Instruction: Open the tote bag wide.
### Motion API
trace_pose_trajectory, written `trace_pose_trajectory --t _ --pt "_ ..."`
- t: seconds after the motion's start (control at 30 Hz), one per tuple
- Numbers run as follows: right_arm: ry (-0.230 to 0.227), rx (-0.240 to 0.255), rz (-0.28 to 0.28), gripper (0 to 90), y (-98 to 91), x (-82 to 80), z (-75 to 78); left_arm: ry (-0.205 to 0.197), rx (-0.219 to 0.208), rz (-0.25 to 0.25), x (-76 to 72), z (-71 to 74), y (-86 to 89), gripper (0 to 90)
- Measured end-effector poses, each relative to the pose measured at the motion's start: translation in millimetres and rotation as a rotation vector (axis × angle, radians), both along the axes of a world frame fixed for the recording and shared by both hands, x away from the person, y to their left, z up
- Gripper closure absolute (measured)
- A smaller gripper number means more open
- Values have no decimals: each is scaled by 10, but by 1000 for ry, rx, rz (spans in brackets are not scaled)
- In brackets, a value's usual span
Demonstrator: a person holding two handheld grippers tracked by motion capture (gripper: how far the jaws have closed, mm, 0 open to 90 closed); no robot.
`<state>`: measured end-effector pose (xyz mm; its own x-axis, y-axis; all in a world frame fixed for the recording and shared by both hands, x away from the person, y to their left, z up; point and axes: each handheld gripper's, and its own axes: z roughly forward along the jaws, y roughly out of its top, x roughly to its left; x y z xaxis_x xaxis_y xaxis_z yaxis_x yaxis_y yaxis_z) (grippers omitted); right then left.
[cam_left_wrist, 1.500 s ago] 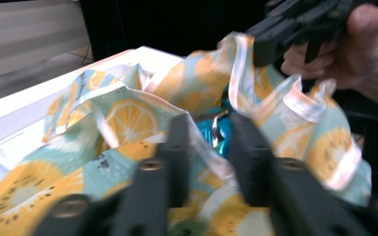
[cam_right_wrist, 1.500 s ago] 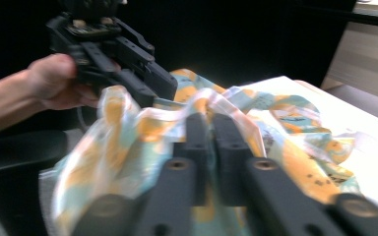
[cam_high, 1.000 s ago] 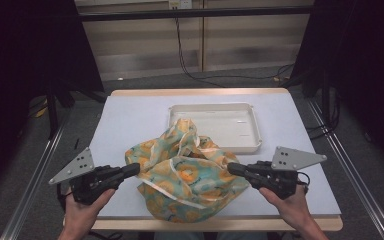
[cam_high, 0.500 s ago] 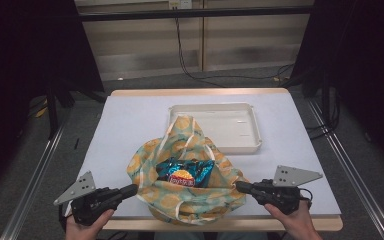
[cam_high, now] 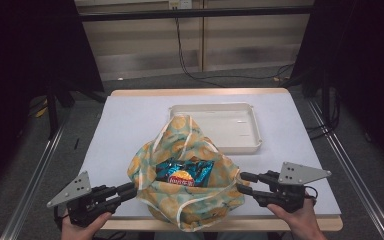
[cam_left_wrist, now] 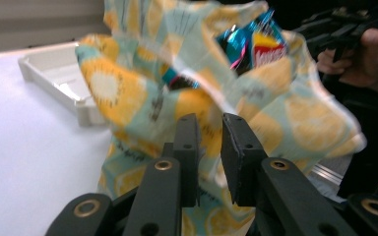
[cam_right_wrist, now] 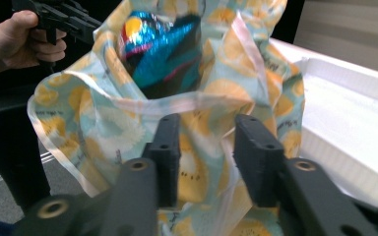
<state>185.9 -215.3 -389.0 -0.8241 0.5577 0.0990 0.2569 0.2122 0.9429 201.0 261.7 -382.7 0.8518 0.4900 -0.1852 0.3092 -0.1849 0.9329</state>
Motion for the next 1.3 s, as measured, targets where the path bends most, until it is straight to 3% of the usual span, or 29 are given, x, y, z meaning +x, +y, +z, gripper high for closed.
trace_pose_trajectory --t 0.17,0.3,0.4,0.47,0.57,0.67,0.73,0.8,0.87,0.93,1.1,1.2,1.3 --pt "-40 8 -16 582 0 59 157 -37 0 3 59 138 -60 708" --pt "-63 -12 -36 569 44 204 232 -39 -7 -9 160 177 -139 662" --pt "-51 -16 -32 554 119 327 223 -24 -18 -11 232 171 -203 589" --pt "-43 -28 -25 549 178 395 200 -45 -17 -44 251 165 -262 524" --pt "-31 -51 -21 550 247 478 164 -42 27 -48 291 142 -352 463" --pt "-23 -64 -10 586 313 517 139 -43 41 -55 324 119 -386 543" --pt "-20 -57 -1 708 334 528 121 -46 42 -43 327 123 -365 757" --pt "-16 -44 -5 839 326 533 104 -44 24 -9 328 140 -289 884" --pt "-14 -31 -14 886 296 533 93 -46 -20 9 341 158 -193 894" --pt "-12 -21 -24 896 257 524 85 -56 -36 47 340 199 -69 896" --pt "-9 -26 -70 900 108 458 47 -61 -46 167 332 245 204 900" --pt "-3 -31 -96 900 10 418 11 -31 -45 212 369 164 331 900" --pt "-1 -38 -114 900 -83 393 -37 24 -26 238 418 -54 402 900"
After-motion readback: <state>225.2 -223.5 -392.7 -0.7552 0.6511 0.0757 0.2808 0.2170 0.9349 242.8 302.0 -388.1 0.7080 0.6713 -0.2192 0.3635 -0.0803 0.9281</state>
